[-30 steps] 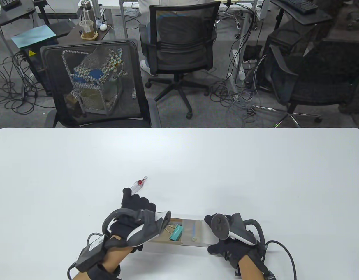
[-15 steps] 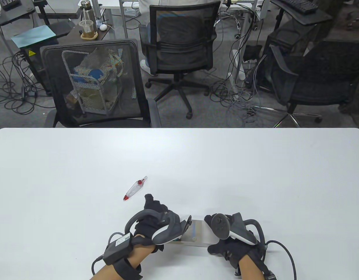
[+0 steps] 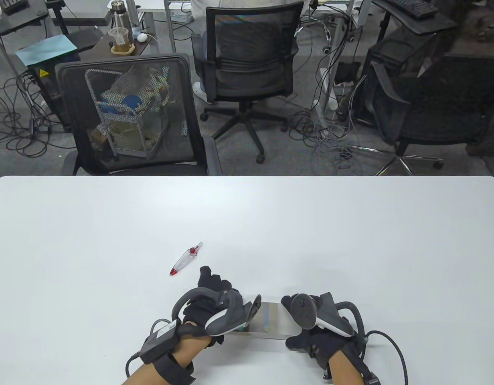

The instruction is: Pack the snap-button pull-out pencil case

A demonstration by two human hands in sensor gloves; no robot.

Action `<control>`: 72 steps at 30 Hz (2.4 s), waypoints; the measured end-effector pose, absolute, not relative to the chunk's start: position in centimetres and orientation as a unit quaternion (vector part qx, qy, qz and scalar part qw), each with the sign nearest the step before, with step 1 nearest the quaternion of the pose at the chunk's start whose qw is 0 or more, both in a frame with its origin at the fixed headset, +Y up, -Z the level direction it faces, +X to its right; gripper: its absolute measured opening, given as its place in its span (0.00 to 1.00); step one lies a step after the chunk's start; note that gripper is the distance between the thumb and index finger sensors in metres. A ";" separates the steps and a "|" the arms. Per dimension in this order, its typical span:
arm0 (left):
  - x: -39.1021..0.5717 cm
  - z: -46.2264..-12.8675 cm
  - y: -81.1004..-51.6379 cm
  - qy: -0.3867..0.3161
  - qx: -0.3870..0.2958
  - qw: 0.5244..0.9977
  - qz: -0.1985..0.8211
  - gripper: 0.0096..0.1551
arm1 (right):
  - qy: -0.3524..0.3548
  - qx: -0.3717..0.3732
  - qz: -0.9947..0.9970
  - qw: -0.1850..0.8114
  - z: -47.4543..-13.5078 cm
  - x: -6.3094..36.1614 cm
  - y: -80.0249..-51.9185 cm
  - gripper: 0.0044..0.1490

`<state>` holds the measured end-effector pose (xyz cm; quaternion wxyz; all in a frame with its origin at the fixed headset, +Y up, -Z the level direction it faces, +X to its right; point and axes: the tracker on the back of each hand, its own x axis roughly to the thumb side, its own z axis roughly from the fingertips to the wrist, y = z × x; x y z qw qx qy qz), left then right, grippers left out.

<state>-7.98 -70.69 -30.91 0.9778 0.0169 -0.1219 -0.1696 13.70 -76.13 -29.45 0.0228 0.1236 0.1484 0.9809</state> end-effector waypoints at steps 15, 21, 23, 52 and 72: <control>-21.6 -38.9 -69.0 0.132 -0.106 0.979 0.110 0.47 | 0.149 0.123 0.981 0.021 -29.5 13.7 -76.1 0.62; -22.6 -41.7 -73.0 0.155 -0.158 0.969 0.109 0.49 | 0.150 0.123 0.981 0.025 -29.5 13.7 -76.2 0.63; -22.3 -42.6 -74.2 0.161 -0.159 0.970 0.088 0.49 | 0.150 0.123 0.981 0.024 -29.5 13.7 -76.2 0.63; -22.1 -42.4 -73.8 0.115 -0.146 0.976 0.109 0.36 | 0.153 0.123 0.980 0.028 -29.5 13.8 -76.2 0.63; -10.7 -29.6 -69.6 -0.201 -0.044 0.946 -0.250 0.36 | 0.153 0.123 0.980 0.028 -29.5 13.8 -76.2 0.63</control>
